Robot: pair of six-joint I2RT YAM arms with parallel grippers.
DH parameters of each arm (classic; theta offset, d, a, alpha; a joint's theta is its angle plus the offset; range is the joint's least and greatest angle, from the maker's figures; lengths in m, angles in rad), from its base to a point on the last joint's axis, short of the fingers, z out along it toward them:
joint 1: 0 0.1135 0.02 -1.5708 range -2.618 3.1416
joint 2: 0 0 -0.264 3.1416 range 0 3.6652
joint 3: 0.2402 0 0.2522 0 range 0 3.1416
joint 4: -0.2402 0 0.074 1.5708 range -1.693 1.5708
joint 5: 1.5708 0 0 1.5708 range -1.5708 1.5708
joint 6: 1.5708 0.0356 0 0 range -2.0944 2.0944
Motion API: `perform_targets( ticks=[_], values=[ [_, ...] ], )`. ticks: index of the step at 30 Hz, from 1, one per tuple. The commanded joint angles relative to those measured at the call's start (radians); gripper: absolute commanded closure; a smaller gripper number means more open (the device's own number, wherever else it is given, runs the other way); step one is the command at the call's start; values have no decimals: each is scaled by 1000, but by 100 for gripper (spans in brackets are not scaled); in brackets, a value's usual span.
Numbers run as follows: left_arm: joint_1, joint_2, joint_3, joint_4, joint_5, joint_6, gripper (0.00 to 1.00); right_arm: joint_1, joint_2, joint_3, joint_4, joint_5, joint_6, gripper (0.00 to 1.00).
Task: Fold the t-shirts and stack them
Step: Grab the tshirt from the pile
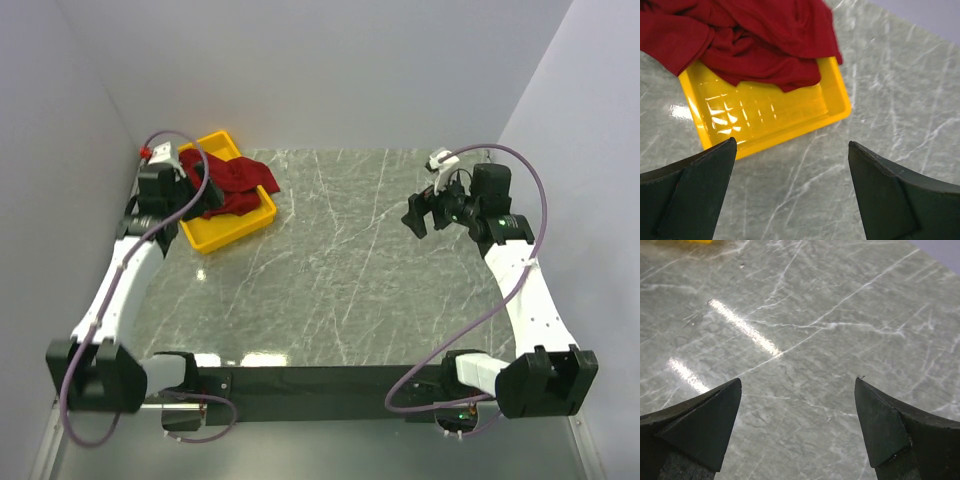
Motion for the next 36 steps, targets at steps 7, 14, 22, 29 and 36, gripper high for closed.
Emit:
perform_targets(
  ticks=[7, 14, 22, 29, 36],
  values=[
    [-43, 424, 336, -119, -114, 127, 5, 1, 60, 68, 7, -52, -4, 0],
    [-86, 695, 547, -118, -219, 92, 16, 0, 94, 64, 18, -72, 4, 0],
    [-86, 833, 614, -59, -298, -90, 17, -8, 136, 86, 21, -92, 7, 0],
    [-77, 897, 627, -12, -331, -264, 22, -13, 175, 107, 19, -107, 1, 0],
    [-69, 951, 697, 2, -340, -302, 45, -11, 194, 114, 19, -129, 3, 0]
  ],
)
